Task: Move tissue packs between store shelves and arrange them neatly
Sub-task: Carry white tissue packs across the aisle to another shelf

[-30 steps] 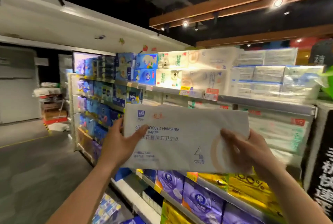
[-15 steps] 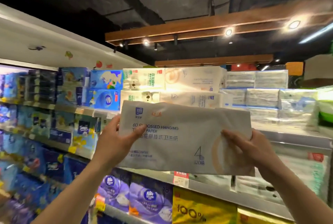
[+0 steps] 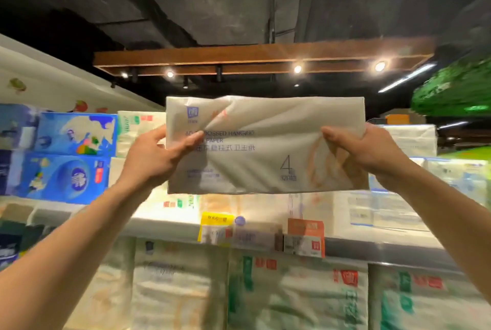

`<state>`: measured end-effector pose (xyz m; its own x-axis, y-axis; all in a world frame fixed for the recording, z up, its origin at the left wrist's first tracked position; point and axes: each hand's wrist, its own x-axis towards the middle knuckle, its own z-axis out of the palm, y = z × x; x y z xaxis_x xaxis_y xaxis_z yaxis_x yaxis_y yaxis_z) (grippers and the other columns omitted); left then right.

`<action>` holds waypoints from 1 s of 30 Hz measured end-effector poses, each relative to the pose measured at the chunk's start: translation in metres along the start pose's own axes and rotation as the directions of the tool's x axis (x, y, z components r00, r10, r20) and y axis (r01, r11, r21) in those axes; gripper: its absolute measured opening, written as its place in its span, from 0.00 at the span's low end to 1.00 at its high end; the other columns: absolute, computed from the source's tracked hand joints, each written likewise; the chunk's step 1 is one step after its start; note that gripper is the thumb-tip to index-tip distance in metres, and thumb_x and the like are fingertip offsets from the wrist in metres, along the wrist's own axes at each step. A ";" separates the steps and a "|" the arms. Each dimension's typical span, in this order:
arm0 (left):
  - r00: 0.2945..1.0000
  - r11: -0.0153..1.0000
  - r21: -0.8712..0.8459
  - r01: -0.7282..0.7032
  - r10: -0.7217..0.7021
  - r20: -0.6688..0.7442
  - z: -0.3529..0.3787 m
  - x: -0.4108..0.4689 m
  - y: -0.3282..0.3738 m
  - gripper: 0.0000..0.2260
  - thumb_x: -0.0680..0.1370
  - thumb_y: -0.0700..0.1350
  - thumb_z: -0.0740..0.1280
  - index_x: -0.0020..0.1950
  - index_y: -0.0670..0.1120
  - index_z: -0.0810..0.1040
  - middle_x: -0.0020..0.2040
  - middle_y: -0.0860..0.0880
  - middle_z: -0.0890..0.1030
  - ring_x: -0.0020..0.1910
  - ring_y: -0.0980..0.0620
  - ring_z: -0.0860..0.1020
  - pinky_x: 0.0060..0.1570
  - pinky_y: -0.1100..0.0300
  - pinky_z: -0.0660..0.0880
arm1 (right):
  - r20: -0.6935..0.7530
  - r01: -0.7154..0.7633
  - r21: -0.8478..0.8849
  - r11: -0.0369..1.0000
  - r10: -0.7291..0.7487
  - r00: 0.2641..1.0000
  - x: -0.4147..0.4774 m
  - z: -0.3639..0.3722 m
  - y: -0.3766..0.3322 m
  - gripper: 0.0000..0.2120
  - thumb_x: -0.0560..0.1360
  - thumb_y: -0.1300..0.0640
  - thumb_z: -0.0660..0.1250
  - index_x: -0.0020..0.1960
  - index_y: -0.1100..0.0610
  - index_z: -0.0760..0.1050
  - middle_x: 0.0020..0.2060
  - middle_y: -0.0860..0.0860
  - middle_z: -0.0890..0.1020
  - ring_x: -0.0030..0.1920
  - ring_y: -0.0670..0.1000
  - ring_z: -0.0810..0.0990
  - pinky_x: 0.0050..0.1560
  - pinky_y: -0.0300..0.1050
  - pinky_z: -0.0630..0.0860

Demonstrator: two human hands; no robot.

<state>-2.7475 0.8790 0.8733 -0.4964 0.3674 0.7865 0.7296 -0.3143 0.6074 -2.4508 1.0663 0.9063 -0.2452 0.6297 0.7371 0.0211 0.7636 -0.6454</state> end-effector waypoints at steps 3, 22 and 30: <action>0.999 0.998 -0.053 -0.035 0.037 0.033 0.012 0.047 -0.017 0.21 0.70 0.63 0.71 0.57 0.52 0.84 0.48 0.56 0.84 0.47 0.57 0.82 0.37 0.63 0.76 | -0.043 0.008 -0.030 1.000 -0.009 0.999 0.034 0.014 0.002 0.15 0.71 0.43 0.76 0.51 0.53 0.83 0.44 0.48 0.87 0.44 0.48 0.86 0.41 0.43 0.80; 0.994 0.992 0.068 -0.109 0.109 0.005 0.116 0.155 -0.120 0.28 0.65 0.70 0.73 0.57 0.54 0.84 0.47 0.53 0.86 0.45 0.50 0.84 0.46 0.51 0.81 | -0.099 -0.005 -0.249 0.968 -0.021 0.995 0.128 0.057 0.095 0.13 0.76 0.41 0.70 0.52 0.50 0.81 0.43 0.45 0.84 0.42 0.45 0.82 0.38 0.40 0.74; 0.986 0.982 0.091 -0.165 0.164 0.014 0.124 0.149 -0.137 0.28 0.72 0.72 0.67 0.64 0.55 0.78 0.51 0.53 0.83 0.47 0.51 0.82 0.43 0.53 0.80 | -0.094 0.014 -0.224 0.975 -0.036 0.995 0.125 0.060 0.104 0.17 0.75 0.37 0.69 0.54 0.48 0.80 0.43 0.44 0.84 0.41 0.44 0.82 0.39 0.38 0.74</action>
<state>-2.8629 1.0849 0.8937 -0.3634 0.3232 0.8738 0.8410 -0.2898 0.4569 -2.5378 1.2155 0.9195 -0.1539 0.6128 0.7751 0.2340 0.7848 -0.5739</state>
